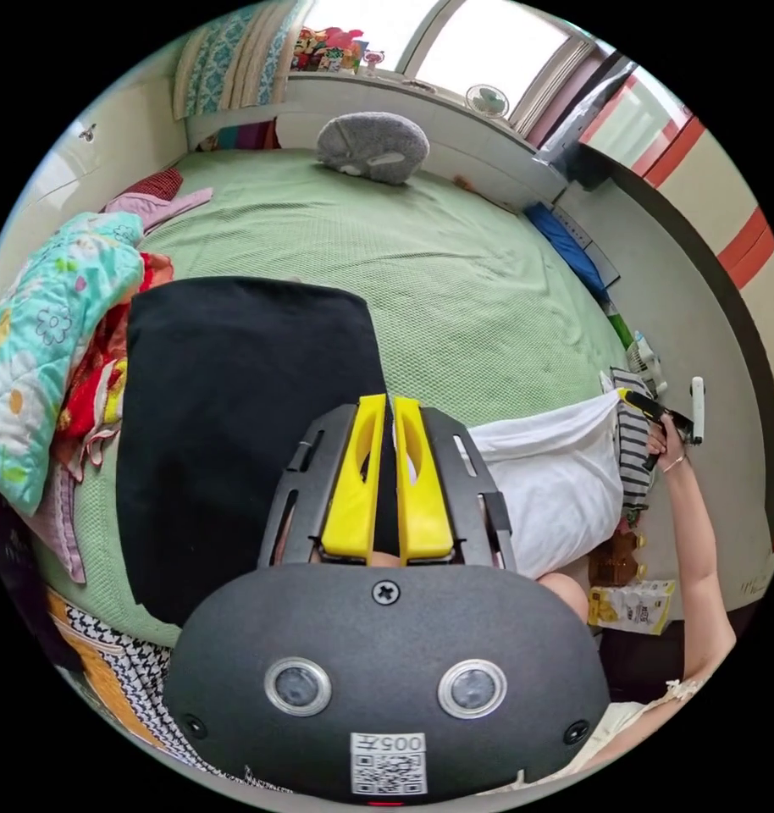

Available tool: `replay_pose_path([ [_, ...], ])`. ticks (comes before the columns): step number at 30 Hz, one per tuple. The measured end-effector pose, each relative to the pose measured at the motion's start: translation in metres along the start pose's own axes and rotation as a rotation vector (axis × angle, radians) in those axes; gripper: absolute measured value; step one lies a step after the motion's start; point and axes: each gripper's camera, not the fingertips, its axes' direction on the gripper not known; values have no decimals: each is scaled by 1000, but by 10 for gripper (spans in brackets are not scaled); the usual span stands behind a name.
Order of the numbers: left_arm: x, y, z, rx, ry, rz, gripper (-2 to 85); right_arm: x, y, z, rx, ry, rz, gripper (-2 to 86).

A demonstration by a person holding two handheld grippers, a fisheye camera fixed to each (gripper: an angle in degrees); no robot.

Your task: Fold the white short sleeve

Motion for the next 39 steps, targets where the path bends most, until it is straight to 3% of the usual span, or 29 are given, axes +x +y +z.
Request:
replay_pose_path([
  [5, 37, 15, 24, -39, 8, 100, 36, 16, -5, -15, 33, -164, 58, 28],
  [11, 107, 42, 77, -131, 49, 273, 40, -34, 17, -5, -76, -245, -273, 4],
  [20, 169, 58, 163, -237, 104, 375, 58, -117, 61, 46, -247, -109, -578, -9],
  [28, 187, 32, 217, -297, 39, 410, 38, -131, 21, 69, -336, -21, -511, -12],
  [35, 184, -11, 201, -145, -15, 327, 12, -122, -15, 47, -124, -83, -317, -12],
  [39, 189, 4, 194, -102, 6, 330, 9, -119, 6, 42, -120, -110, -337, -13],
])
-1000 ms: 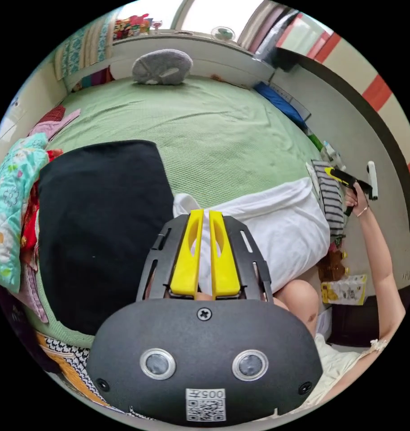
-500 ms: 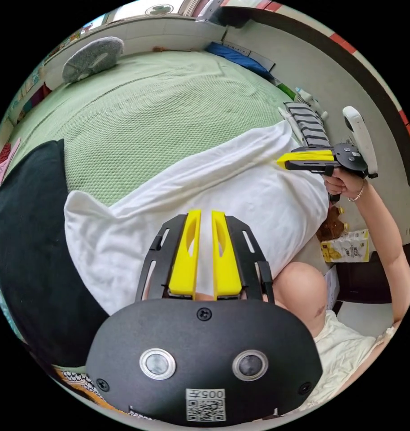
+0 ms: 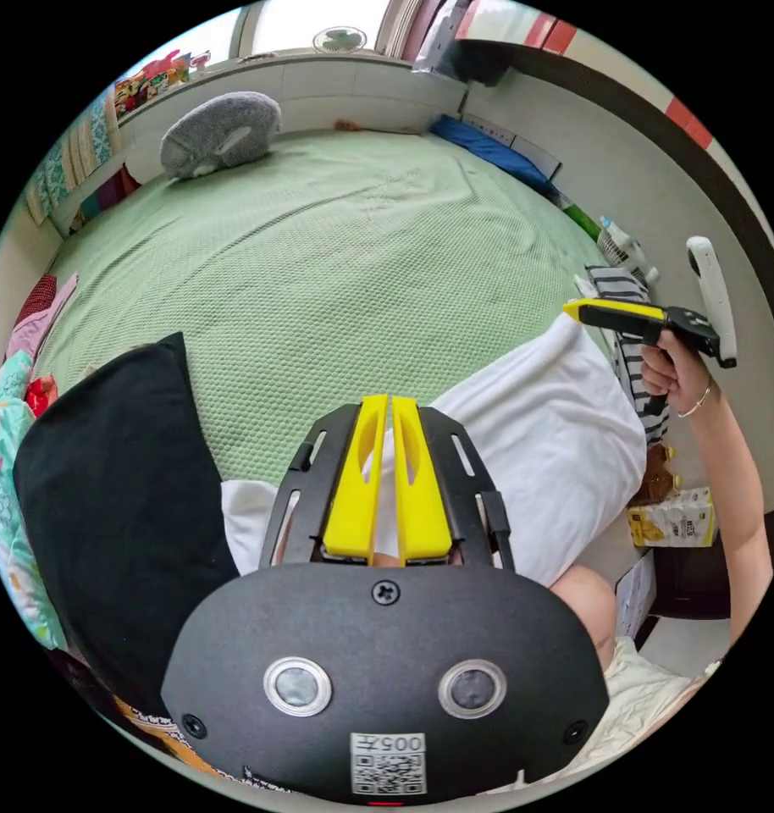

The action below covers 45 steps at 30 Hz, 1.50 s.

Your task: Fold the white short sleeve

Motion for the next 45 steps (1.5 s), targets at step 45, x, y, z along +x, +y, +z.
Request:
replay_pose_path([
  [45, 154, 189, 116, -70, -98, -178, -4, -34, 369, 26, 132, 17, 152, -14],
])
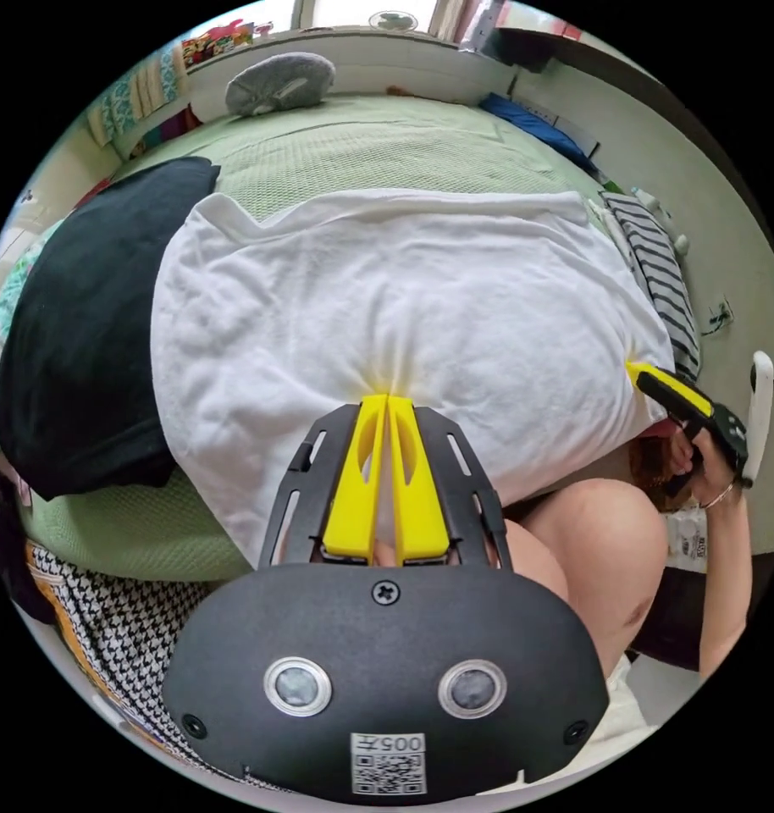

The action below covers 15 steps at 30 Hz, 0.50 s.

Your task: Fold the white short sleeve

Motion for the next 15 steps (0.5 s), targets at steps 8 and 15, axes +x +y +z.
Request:
replay_pose_path([
  [8, 130, -6, -63, 182, 104, 324, 4, 60, 56, -66, 156, 57, -24, -12],
  [15, 273, 3, -44, 192, 229, 475, 87, 121, 74, -111, 240, 58, 51, 9],
])
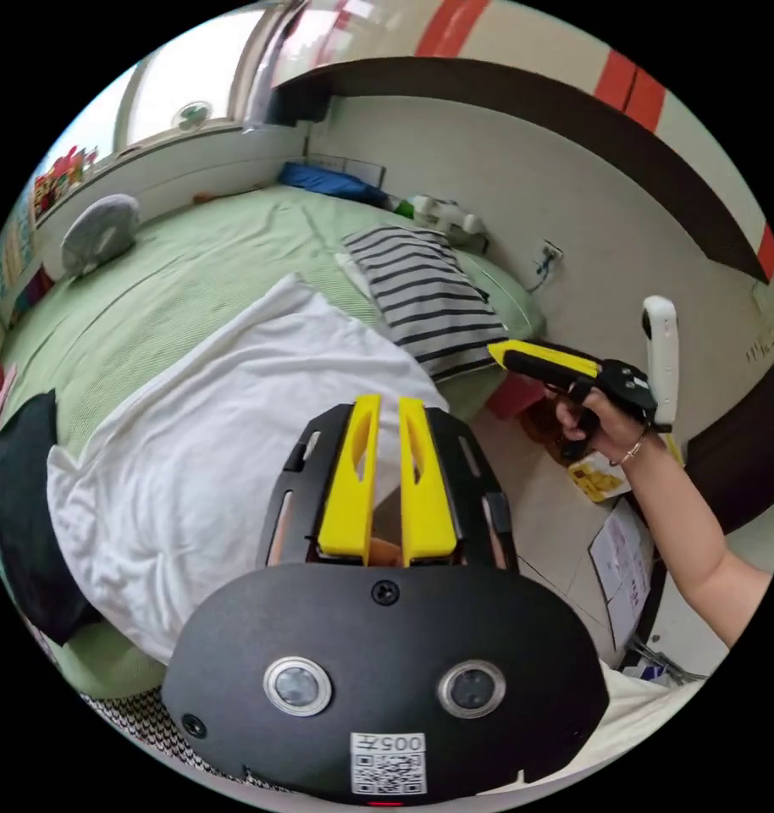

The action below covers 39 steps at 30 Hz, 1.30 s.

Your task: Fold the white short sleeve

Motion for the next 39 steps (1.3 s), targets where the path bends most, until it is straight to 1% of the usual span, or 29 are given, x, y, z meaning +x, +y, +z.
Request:
replay_pose_path([
  [3, 31, -1, 45, -67, 29, 19, 144, 14, 7, -8, 5, -25, -9, 44],
  [7, 45, 0, 92, -124, 52, -24, 164, 21, 16, -6, -41, 6, -53, 61],
  [10, 47, -3, 119, -155, -14, -53, 170, 27, 20, -4, -48, 0, -60, 66],
  [13, 39, -5, 126, -155, -85, -148, 137, 34, 18, 1, -63, -25, -70, 68],
  [14, 34, -6, 127, -161, -112, -184, 110, 36, 17, 4, -70, -22, -76, 69],
  [15, 30, -7, 128, -164, -93, -171, 77, 38, 14, 8, -73, -19, -78, 70],
  [19, 16, -10, 122, -190, -20, -141, 59, 49, 2, 22, -96, -29, -66, 70],
  [20, 8, -10, 114, -186, 29, -157, 50, 53, -4, 26, -98, -32, -61, 70],
  [23, -13, -3, 83, -119, 135, -176, 39, 63, -25, 36, -103, -51, -55, 72],
  [28, -46, 14, 37, -34, 103, -185, 34, 72, -76, 65, -147, -110, -70, 82],
  [30, -65, 21, 22, 8, 149, -223, 34, 73, -104, 87, -188, -158, -67, 93],
  [36, -104, 29, 0, 28, 182, -281, 34, 82, -157, 146, -283, -326, 43, 109],
  [39, -116, 34, -4, 15, 191, -276, 35, 85, -174, 169, -321, -355, 79, 108],
])
